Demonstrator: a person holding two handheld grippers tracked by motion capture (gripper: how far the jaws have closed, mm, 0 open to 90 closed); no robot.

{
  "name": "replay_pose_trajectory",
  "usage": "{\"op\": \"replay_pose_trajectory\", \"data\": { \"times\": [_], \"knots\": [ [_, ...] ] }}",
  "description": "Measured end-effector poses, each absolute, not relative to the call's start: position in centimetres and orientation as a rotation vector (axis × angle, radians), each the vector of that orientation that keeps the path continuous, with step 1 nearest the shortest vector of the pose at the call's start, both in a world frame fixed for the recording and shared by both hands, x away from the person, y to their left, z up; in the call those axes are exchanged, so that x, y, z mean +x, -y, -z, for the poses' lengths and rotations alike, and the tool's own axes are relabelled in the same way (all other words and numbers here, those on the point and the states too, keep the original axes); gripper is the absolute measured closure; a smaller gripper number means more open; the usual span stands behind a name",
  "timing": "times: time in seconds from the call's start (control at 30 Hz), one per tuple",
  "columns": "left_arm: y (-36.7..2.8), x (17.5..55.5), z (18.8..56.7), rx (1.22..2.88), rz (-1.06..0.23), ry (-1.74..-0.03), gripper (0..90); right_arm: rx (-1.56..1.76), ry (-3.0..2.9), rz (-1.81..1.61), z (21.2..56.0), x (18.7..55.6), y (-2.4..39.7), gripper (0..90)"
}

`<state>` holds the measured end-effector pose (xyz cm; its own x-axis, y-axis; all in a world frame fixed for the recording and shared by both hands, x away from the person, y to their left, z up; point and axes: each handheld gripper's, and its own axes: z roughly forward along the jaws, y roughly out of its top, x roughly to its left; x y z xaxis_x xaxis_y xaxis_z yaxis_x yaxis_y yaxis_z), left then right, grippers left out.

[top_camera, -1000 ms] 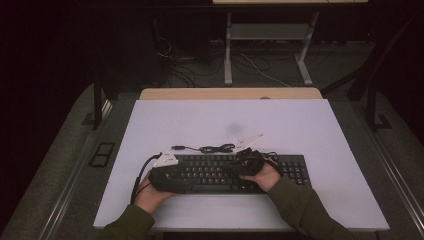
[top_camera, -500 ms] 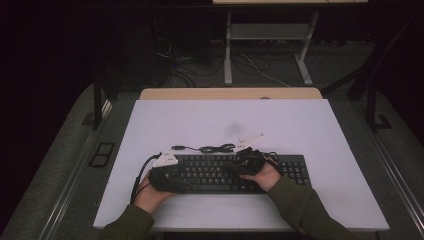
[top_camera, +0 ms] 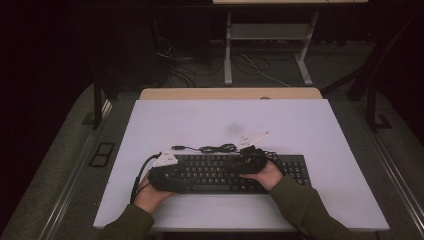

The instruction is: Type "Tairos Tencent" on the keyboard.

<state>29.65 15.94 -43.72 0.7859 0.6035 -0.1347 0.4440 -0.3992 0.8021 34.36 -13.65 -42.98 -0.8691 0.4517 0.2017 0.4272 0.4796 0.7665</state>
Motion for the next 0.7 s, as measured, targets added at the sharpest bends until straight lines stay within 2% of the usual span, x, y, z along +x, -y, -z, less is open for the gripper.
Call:
{"op": "replay_pose_trajectory", "data": {
  "times": [0.37,0.7],
  "knots": [
    [-16.1,29.9,43.2,2.039,-0.228,-0.777,26.5,0.834,-2.620,-1.470,42.9,34.7,14.3,41.4],
    [-16.0,30.6,42.5,2.021,-0.209,-0.786,40.1,0.856,-2.580,-1.477,43.0,34.9,14.4,30.5]
  ]
}}
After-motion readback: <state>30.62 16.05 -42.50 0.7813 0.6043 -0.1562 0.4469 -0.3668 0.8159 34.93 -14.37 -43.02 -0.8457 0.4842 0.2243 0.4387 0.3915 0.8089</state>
